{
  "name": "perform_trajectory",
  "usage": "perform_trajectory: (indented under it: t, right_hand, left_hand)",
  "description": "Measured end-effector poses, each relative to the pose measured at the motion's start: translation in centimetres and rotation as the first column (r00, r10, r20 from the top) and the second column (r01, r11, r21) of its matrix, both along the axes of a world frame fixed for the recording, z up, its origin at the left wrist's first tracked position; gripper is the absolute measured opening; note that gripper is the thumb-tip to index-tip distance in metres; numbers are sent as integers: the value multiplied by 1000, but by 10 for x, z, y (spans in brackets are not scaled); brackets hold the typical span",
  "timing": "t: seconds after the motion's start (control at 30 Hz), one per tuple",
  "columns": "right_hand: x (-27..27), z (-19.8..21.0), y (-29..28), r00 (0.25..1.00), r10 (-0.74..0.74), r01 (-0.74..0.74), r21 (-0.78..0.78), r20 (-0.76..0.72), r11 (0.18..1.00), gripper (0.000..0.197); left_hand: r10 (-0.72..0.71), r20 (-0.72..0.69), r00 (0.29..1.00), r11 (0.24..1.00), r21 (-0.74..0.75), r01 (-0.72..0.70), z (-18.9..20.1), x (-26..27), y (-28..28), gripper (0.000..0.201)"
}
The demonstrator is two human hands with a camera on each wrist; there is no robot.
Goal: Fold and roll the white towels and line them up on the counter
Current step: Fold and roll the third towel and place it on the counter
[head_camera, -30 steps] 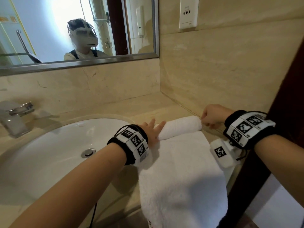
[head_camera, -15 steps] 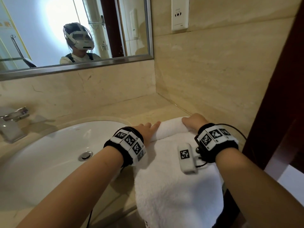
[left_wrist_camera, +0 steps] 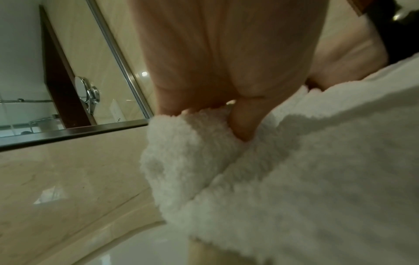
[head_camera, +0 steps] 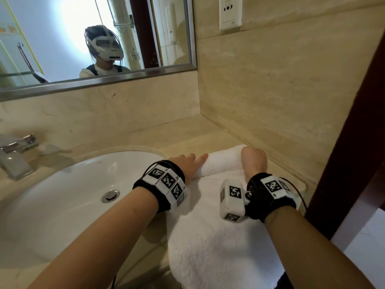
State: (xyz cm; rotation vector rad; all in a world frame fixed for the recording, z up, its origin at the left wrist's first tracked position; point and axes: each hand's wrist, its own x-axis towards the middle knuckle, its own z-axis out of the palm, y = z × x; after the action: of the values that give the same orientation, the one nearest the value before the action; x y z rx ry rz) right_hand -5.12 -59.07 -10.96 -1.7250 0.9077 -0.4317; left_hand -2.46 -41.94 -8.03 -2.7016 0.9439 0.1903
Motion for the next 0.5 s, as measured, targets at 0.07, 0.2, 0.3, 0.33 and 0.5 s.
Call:
perform_trajectory:
  t: [0.07, 0.2, 0.3, 0.33, 0.5]
  right_hand:
    - [-3, -1, -1, 995, -44, 41, 28, 89, 999, 34]
    - [-3, -3, -7, 914, -177, -7, 451, 365, 893, 34]
    - [-1, -5, -22, 886, -284, 10, 597, 367, 803, 33]
    - [-2, -5, -25, 898, -281, 16, 613, 339, 790, 24]
    - [-12, -7, -29, 961, 117, -155, 142, 249, 978, 26]
  left_hand:
    - [-5, 7, 1000, 1000, -1, 5, 0, 0, 2, 71]
    - [4, 14, 1000, 1000, 9, -4, -1, -1, 3, 76]
    - [6, 12, 1000, 1000, 7, -6, -2, 0, 3, 76]
    - [8, 5, 1000, 1000, 1, -8, -2, 1, 3, 76]
    - [6, 0, 1000, 1000, -8, -6, 1, 0, 3, 74]
